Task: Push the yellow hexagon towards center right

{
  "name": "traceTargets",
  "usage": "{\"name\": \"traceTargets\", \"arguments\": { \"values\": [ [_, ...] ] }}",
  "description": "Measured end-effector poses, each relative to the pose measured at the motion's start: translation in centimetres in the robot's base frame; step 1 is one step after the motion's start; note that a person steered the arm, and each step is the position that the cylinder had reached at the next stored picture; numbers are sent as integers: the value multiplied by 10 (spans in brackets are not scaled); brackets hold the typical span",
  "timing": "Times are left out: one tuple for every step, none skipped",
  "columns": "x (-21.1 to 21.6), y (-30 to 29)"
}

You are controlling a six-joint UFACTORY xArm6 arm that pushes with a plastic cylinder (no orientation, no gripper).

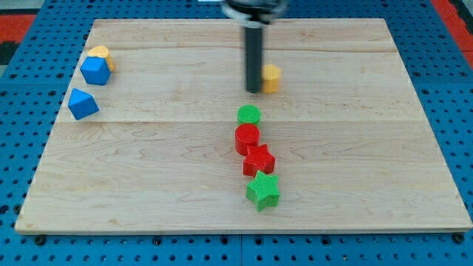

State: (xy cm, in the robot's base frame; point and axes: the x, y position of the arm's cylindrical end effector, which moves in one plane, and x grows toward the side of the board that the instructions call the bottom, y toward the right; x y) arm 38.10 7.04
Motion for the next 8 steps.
{"name": "traceTargets", "arguments": {
  "values": [
    [-5,12],
    [-24,-54],
    [-62,-58],
    [-65,-7],
    [-12,39],
    [34,53],
    [3,47],
    [-36,60]
  ]
}}
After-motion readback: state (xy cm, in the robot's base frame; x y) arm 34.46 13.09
